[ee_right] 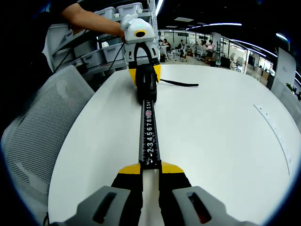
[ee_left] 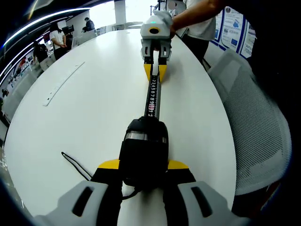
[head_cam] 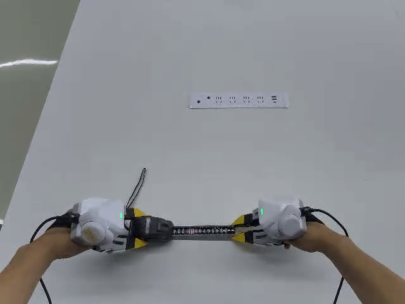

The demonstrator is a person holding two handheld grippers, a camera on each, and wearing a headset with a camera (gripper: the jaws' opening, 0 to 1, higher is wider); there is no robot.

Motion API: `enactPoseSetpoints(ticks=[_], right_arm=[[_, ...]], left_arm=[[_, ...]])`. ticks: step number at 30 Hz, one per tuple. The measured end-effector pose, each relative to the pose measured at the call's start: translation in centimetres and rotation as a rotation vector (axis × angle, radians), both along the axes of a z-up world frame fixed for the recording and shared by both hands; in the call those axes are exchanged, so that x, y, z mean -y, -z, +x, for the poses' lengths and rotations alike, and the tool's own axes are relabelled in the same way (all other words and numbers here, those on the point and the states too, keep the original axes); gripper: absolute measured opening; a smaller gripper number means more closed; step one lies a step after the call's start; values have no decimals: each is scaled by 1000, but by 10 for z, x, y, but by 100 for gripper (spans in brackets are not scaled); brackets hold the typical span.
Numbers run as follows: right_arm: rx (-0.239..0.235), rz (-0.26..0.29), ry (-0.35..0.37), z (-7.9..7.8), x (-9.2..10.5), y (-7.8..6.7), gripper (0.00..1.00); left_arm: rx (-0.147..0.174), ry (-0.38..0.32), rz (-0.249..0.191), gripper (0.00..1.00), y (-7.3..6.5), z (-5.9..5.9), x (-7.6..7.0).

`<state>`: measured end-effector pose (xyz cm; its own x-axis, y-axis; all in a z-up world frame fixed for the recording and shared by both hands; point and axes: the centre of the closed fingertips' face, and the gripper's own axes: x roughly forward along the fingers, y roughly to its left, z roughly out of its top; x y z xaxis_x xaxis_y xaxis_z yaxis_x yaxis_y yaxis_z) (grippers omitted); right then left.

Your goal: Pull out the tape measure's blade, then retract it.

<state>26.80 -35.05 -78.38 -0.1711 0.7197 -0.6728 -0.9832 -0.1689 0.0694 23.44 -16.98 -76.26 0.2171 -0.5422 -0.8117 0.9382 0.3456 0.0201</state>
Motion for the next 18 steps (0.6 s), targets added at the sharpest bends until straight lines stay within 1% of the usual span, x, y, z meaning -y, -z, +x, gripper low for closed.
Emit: enactPoseSetpoints(ticks=[18], right_arm=[[-5, -11, 0, 5, 14, 1, 10]], left_arm=[[-2, 0, 1, 29, 0, 0, 0]])
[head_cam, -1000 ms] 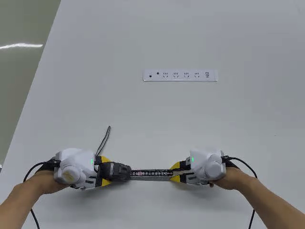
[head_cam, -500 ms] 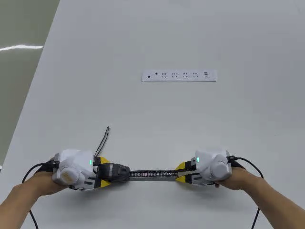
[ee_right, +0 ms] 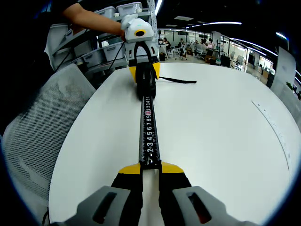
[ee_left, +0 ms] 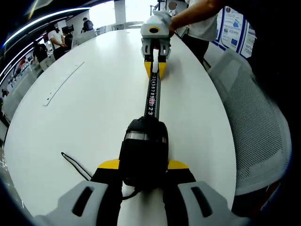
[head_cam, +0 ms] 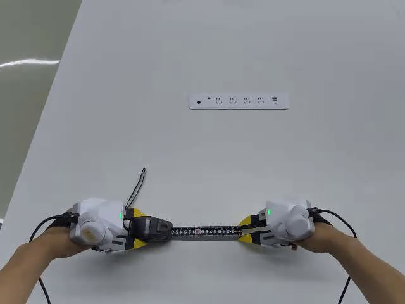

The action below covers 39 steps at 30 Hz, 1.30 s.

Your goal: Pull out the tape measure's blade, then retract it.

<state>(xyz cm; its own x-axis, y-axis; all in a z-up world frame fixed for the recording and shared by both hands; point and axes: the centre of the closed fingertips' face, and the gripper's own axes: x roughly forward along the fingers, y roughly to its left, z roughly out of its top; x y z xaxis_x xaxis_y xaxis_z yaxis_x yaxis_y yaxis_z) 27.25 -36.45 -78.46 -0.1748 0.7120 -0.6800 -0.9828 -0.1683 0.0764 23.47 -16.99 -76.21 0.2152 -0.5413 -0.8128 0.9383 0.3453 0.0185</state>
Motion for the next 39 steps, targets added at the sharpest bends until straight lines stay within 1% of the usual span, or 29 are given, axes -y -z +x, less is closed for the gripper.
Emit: enactPoseSetpoints(ticks=[9, 20, 31, 39], right_arm=[[3, -6, 4, 1, 8, 1, 10], [-3, -13, 12, 2, 18, 2, 10], [-9, -14, 18, 3, 25, 1, 10], [-10, -19, 21, 4, 32, 3, 10]], left_arm=[[-2, 3, 6, 29, 1, 0, 0], [-6, 8, 12, 29, 1, 0, 1], [-7, 8, 17, 29, 0, -1, 1], [-9, 11, 23, 29, 1, -1, 1]])
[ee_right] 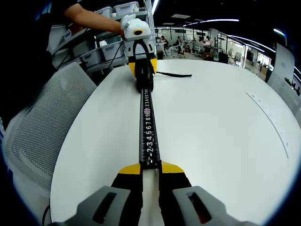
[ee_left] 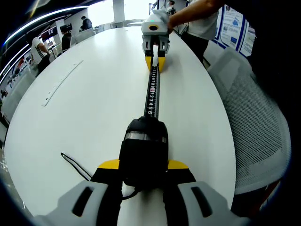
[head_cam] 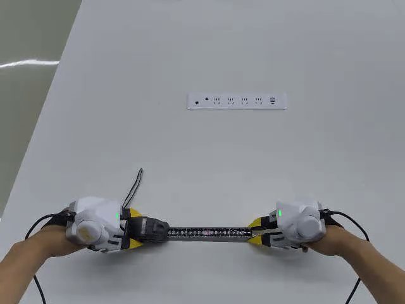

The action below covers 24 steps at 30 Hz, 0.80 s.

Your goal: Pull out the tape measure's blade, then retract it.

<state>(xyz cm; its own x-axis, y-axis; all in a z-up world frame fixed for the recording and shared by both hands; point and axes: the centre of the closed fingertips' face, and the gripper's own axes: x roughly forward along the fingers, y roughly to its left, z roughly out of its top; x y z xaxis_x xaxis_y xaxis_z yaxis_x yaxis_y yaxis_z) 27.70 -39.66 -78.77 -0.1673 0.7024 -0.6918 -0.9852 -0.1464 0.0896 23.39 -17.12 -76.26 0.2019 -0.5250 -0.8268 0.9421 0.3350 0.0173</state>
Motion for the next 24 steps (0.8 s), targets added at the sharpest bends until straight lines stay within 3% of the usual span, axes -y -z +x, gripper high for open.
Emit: enactPoseSetpoints(ticks=[24], right_arm=[[-1, -1, 8, 3, 15, -1, 9]], left_arm=[[-8, 7, 17, 29, 0, 0, 0]])
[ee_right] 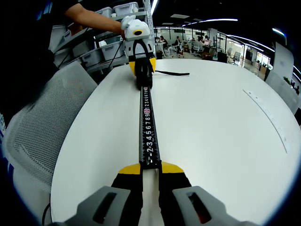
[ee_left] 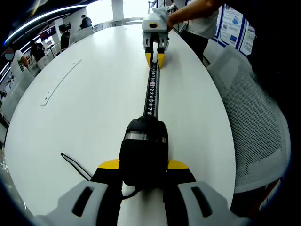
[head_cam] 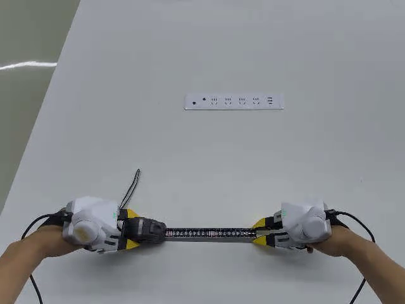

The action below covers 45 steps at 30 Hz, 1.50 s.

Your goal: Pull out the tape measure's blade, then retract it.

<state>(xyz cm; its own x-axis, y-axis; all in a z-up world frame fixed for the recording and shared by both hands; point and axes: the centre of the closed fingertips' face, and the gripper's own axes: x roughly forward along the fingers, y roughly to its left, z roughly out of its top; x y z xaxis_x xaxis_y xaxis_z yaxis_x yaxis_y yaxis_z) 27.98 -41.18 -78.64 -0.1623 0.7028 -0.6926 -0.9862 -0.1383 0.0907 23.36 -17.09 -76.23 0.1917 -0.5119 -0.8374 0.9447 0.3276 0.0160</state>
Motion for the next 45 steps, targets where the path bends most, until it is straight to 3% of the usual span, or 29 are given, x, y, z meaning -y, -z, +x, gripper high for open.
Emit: enactPoseSetpoints(ticks=[37, 45], right_arm=[[0, -24, 25, 5, 28, 0, 10], [32, -37, 19, 5, 28, 1, 11]], left_arm=[[-4, 9, 8, 29, 1, 0, 0], [0, 11, 6, 30, 0, 0, 1]])
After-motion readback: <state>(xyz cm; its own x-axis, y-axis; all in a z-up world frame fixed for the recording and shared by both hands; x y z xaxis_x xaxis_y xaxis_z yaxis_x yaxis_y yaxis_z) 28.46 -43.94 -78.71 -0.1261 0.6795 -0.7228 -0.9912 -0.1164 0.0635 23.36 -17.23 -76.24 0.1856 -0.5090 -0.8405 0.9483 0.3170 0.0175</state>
